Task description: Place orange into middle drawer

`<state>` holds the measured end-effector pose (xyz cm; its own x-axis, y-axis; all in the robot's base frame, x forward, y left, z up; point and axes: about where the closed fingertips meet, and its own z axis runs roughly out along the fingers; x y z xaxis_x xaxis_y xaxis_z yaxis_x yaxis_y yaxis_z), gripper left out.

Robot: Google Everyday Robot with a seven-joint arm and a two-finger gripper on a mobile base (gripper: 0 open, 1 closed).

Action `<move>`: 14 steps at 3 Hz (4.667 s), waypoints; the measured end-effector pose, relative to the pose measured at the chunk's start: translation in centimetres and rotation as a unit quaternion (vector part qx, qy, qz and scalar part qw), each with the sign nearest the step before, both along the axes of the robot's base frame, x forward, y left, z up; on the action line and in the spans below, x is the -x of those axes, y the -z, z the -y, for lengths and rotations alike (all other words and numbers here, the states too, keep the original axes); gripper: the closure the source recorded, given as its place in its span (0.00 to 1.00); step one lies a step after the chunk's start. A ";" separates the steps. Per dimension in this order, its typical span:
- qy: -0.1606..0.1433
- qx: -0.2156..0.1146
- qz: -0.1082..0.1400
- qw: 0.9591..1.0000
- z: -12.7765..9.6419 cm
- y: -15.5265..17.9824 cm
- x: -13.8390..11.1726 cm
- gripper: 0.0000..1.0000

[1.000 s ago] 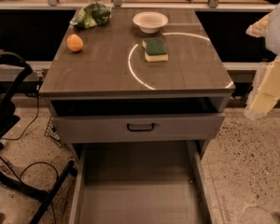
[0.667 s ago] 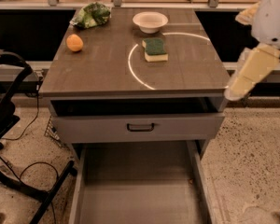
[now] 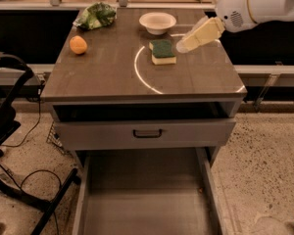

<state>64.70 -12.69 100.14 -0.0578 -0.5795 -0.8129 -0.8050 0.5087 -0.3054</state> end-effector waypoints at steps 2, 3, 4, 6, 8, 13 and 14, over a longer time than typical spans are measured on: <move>-0.013 -0.007 0.006 1.000 -3.6 0.2 -2.3 0.00; -0.035 -0.021 0.007 0.999 -9.0 0.8 -5.4 0.00; -0.062 -0.033 -0.001 0.998 -15.4 2.1 -9.4 0.00; -0.128 -0.048 -0.051 0.989 -29.6 7.1 -14.4 0.00; -0.135 -0.100 -0.079 0.983 -34.9 12.1 -16.5 0.00; -0.137 -0.113 -0.092 0.980 -37.2 14.8 -16.8 1.00; -0.136 -0.113 -0.090 0.980 -37.0 14.3 -16.6 1.00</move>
Offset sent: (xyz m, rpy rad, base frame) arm 0.0323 0.0600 0.0001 0.0175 -0.0309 0.0466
